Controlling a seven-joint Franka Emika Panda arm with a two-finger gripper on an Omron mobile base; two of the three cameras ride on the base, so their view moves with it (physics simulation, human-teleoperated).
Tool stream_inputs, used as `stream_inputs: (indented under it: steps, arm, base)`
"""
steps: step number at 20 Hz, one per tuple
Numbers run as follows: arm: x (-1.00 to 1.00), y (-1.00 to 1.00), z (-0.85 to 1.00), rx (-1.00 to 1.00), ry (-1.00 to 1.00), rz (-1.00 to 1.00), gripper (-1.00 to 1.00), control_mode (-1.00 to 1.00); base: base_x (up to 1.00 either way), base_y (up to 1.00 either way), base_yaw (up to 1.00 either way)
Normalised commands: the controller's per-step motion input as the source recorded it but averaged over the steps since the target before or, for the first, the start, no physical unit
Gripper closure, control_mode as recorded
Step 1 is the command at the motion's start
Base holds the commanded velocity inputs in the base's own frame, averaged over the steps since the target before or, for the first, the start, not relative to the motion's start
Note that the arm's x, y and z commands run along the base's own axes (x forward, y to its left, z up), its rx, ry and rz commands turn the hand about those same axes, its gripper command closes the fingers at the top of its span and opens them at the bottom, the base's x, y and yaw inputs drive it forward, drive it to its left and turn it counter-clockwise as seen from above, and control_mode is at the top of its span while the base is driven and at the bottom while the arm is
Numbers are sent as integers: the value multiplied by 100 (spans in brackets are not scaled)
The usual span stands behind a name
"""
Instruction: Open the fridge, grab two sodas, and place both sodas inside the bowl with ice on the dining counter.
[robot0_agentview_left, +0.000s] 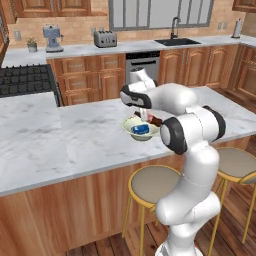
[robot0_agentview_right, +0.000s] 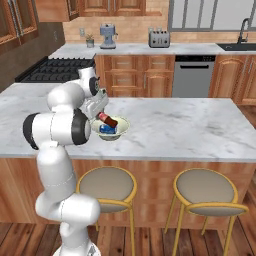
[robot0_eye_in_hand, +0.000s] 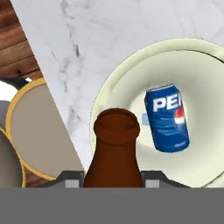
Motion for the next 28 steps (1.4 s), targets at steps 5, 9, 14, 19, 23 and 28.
stream_inputs:
  steps: [5, 9, 14, 19, 23, 28]
  arm:
    - [46, 0, -36, 0, 16, 26, 100, -100]
    - [61, 0, -20, 0, 21, 13, 100, -100]
    - [61, 5, -19, -3, 22, 4, 100, -100]
    - [47, 14, -12, -5, 17, 0, 100, -100]
    - [18, 10, -8, -5, 13, 0, 100, -100]
    - [-20, 1, -15, -2, 2, 0, 100, -100]
  base:
    - [0, 0, 0]
    - [0, 0, 0]
    - [0, 0, 0]
    - [0, 0, 0]
    - [0, 0, 0]
    - [0, 0, 0]
